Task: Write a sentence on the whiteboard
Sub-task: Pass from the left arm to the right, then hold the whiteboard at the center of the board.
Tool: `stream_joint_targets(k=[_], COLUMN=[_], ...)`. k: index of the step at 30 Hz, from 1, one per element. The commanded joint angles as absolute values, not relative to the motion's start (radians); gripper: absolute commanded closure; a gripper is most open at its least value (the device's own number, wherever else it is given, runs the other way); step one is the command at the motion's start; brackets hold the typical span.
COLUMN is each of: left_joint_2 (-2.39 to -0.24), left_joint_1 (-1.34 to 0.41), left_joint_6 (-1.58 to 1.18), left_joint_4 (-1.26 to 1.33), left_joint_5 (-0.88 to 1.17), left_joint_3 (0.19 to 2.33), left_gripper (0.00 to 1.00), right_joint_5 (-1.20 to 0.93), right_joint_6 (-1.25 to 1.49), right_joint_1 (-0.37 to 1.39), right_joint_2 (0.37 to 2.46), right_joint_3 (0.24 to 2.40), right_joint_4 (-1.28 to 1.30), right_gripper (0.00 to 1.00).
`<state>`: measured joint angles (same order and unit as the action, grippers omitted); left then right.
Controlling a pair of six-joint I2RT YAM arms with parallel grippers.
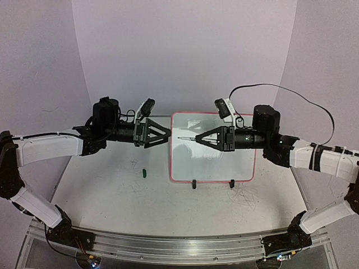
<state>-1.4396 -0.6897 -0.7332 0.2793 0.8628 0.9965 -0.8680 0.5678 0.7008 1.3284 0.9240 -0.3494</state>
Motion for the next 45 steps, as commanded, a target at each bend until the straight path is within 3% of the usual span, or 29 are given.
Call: stream_joint_targets(k=[1, 6, 13, 27, 45], left_joint_2=[-1.338, -1.364, -1.463, -1.717, -1.799], left_joint_1=[-0.636, -0.634, -0.622, -0.566, -0.56], left_joint_6=[-0.644, -0.506, -0.432, -0.4, -0.273], left_joint_4=[0.192, -0.029, -0.1, -0.095, 0.037], left_joint_5=[0.775, 0.627, 0.501, 0.365, 0.664], left_joint_3=[0.986, 1.073, 1.197, 1.456, 1.298], left_gripper=[0.05, 0.01, 0.01, 0.01, 0.13], right_joint_5=[-0.526, -0.349, -0.177, -0.098, -0.177], right_joint_6=[0.404, 0.34, 0.319, 0.324, 0.318], right_joint_1=[0.7, 0.701, 0.7, 0.701, 0.703], right_joint_2=[1.166, 1.056, 0.934, 0.892, 0.981], right_joint_3=[0.884, 0.849, 0.814, 0.851, 0.911], right_joint_4=[-0.144, -0.028, -0.002, 0.086, 0.089], right_gripper=[1.0, 1.0, 1.0, 1.0, 1.0])
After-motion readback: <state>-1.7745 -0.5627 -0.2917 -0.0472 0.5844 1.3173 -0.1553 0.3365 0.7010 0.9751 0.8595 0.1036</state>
